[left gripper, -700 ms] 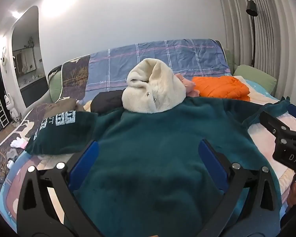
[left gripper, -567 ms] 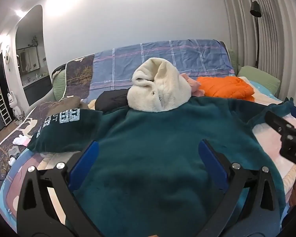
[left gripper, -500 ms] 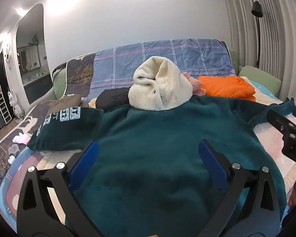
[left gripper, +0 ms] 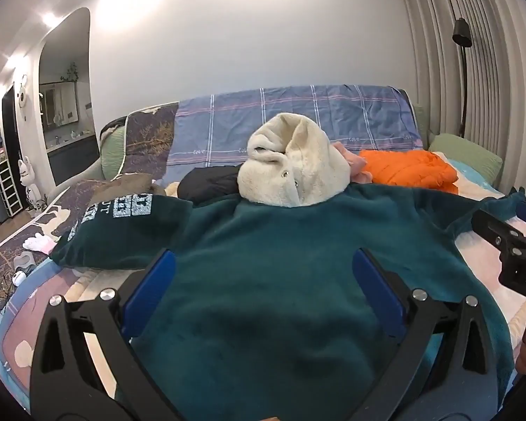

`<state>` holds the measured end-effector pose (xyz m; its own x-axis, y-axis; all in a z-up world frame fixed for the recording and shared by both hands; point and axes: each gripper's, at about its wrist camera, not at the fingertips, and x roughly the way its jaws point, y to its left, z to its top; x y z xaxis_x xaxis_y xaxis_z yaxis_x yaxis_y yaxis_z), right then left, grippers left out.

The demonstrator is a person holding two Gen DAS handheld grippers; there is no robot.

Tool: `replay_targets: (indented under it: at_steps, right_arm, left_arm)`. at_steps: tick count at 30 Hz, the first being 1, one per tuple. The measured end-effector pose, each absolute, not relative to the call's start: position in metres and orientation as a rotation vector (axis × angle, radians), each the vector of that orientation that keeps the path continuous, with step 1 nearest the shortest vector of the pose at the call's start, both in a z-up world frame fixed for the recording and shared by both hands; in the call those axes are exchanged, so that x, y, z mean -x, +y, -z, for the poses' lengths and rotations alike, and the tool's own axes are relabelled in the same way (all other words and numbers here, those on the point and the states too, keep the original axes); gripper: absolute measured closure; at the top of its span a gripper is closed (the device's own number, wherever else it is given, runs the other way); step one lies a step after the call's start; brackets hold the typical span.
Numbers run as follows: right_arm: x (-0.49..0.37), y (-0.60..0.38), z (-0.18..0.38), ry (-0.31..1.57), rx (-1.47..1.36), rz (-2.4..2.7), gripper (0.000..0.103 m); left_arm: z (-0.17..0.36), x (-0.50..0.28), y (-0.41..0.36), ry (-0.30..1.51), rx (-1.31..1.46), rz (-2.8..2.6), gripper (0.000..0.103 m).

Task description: Fold large clothes

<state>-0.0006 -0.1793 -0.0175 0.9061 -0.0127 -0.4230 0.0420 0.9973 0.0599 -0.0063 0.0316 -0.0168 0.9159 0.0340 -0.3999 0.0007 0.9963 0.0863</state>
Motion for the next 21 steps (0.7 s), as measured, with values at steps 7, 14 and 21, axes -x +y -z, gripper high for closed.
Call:
replay_targets:
  at_steps: [7, 14, 21]
  right_arm:
    - [0.006, -0.176, 0.016, 0.428, -0.062, 0.036, 0.001]
    - [0.007, -0.173, 0.015, 0.419, -0.05, 0.04, 0.001]
    - [0.01, -0.172, 0.013, 0.406, -0.042, 0.046, 0.001]
  left_arm:
    - [0.015, 0.007, 0.038, 0.461, -0.039, 0.065, 0.002]
    - [0.016, 0.01, 0.034, 0.449, -0.048, 0.1, 0.002]
    - [0.017, 0.012, 0.035, 0.448, -0.054, 0.105, 0.002]
